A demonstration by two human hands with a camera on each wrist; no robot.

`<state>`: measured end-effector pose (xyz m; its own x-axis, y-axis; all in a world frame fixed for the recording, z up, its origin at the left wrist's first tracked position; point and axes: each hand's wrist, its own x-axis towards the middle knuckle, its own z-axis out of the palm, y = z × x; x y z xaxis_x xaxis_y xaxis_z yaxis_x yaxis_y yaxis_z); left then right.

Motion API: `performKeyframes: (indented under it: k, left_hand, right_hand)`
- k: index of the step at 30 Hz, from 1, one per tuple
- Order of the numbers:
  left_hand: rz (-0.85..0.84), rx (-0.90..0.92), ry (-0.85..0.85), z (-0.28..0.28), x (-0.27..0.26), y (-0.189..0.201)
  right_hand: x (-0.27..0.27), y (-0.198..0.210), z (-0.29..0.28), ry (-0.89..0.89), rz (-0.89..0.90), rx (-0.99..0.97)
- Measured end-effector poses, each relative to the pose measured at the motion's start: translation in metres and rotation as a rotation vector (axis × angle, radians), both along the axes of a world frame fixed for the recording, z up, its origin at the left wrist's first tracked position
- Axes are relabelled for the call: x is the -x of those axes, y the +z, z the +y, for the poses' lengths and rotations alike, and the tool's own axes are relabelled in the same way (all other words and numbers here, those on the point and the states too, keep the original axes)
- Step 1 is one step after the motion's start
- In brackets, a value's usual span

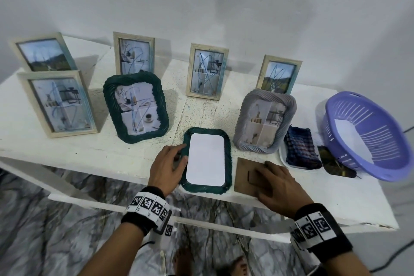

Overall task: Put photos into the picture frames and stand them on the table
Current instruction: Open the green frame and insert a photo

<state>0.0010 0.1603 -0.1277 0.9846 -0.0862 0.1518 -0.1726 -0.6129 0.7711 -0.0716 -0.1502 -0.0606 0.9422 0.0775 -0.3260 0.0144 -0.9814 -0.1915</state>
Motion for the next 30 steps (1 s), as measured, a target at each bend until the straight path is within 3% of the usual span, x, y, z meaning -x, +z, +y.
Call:
performKeyframes:
  k: [9,17,30]
  left_hand:
    - [-0.019,0.007,-0.034,0.005,0.0,-0.001]
    - [-0.014,0.025,-0.044,0.007,0.0,-0.001]
    - [-0.053,-0.013,-0.088,0.009,0.0,-0.002]
  right_hand:
    - [-0.002,0.006,-0.003,-0.071,-0.059,0.06]
    - [0.005,0.033,0.033,-0.34,-0.236,-0.14]
    - [-0.06,0.036,0.151,-0.251,-0.192,-0.008]
